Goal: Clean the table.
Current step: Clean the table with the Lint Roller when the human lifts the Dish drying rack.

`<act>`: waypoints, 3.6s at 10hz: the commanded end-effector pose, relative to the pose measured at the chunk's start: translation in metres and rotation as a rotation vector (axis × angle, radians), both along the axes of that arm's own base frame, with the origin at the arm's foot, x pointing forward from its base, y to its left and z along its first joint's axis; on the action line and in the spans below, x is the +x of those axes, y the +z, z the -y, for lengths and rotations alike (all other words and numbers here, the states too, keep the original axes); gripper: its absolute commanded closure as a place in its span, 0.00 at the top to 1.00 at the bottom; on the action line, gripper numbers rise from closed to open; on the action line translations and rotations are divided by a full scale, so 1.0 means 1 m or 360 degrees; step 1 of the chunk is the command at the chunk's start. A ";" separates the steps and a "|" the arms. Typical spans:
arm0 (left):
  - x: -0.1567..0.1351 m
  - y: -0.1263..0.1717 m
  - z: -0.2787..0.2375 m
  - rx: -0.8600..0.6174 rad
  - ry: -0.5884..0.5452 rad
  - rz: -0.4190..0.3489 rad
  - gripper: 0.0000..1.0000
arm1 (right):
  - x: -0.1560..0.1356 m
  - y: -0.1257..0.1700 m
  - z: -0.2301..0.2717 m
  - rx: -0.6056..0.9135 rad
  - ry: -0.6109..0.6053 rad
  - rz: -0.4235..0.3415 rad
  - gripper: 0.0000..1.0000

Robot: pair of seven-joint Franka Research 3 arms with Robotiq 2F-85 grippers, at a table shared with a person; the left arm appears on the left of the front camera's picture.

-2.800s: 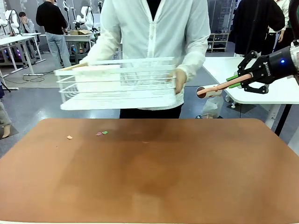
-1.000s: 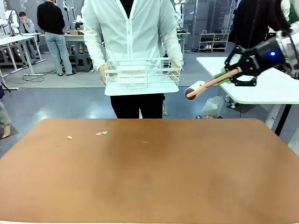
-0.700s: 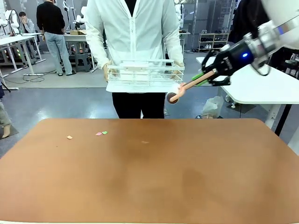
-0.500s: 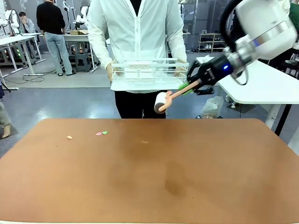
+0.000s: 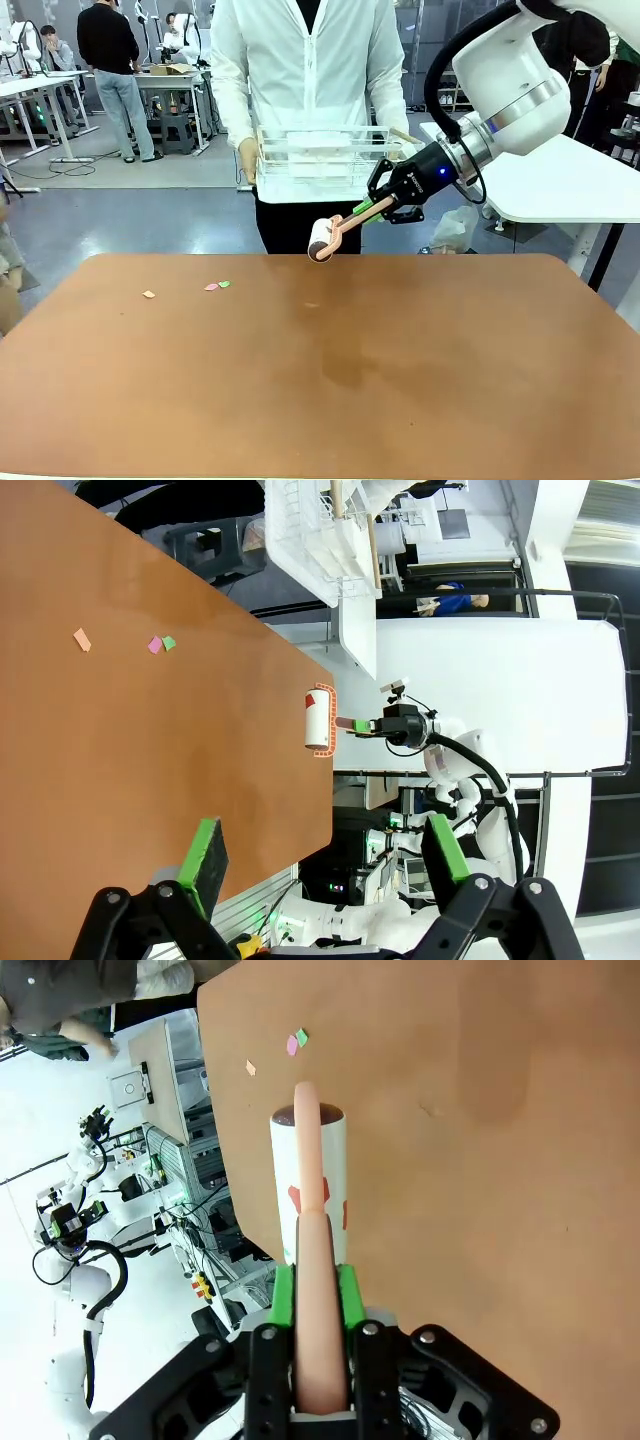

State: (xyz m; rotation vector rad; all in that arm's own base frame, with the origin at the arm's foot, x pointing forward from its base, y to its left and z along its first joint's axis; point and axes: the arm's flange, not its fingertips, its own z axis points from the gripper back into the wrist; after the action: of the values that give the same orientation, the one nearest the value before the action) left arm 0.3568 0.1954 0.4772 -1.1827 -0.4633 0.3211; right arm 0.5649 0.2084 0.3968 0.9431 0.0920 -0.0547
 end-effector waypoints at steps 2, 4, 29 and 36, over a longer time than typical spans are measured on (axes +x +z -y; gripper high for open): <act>-0.002 0.002 -0.002 -0.0029 -0.0010 0.0028 1.00 | -0.003 0.000 0.001 0.0007 0.0015 -0.0017 0.21; -0.002 0.002 -0.002 -0.0029 -0.0010 0.0028 1.00 | 0.000 -0.001 0.001 0.0003 0.0004 -0.0009 0.21; -0.002 0.002 -0.002 -0.0029 -0.0010 0.0028 1.00 | 0.066 -0.171 -0.208 -0.0053 0.0045 -0.0101 0.21; -0.002 0.002 -0.002 -0.0029 -0.0010 0.0028 1.00 | 0.069 -0.156 -0.299 -0.0094 0.0179 -0.0001 0.21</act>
State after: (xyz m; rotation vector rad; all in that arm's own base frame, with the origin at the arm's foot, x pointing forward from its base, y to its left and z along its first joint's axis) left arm 0.3568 0.1953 0.4773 -1.1827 -0.4627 0.3209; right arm 0.6251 0.4928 0.2504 0.9415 0.1329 0.0461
